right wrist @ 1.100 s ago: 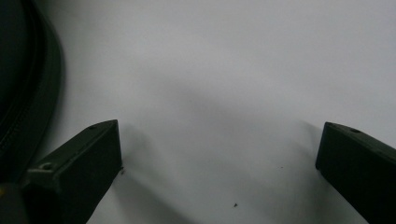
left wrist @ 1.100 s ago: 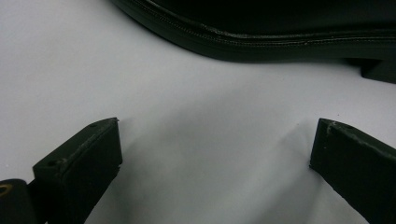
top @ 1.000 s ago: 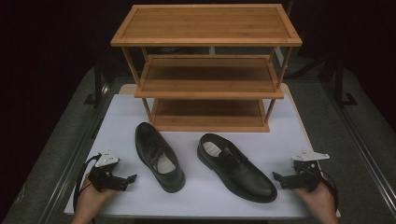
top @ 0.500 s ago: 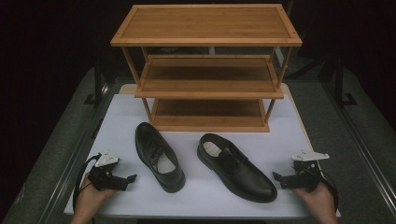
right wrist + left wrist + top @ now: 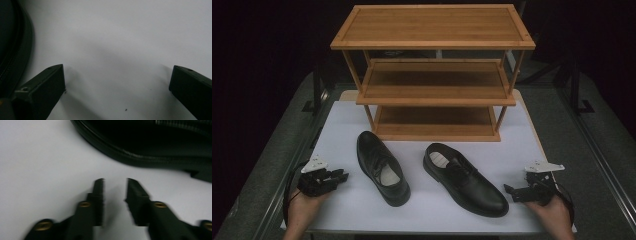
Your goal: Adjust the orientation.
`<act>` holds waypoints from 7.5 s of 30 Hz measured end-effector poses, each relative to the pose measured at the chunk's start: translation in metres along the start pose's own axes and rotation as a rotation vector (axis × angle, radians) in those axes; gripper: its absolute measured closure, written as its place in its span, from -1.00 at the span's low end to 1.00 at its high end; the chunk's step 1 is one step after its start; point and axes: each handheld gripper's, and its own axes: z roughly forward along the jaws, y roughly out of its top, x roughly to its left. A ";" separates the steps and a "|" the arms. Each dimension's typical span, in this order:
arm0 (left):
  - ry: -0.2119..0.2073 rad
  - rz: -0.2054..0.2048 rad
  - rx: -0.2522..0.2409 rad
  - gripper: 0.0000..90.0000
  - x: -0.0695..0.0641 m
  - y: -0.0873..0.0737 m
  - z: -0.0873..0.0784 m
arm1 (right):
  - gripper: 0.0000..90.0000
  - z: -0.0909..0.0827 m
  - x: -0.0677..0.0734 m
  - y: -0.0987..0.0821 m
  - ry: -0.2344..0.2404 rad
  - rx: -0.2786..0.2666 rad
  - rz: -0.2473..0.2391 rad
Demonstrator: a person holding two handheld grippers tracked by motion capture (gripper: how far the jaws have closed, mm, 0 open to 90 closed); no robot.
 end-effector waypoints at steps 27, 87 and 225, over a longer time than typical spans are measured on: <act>0.034 0.007 -0.038 1.00 0.049 0.087 0.050 | -1.00 0.000 0.000 0.000 0.002 -0.002 0.001; -0.090 0.114 0.019 1.00 -0.031 0.039 0.042 | -1.00 0.000 0.000 0.000 0.001 -0.002 0.000; -0.011 0.113 0.068 -1.00 -0.030 -0.018 0.021 | 1.00 -0.063 0.067 -0.002 0.419 -0.088 -0.091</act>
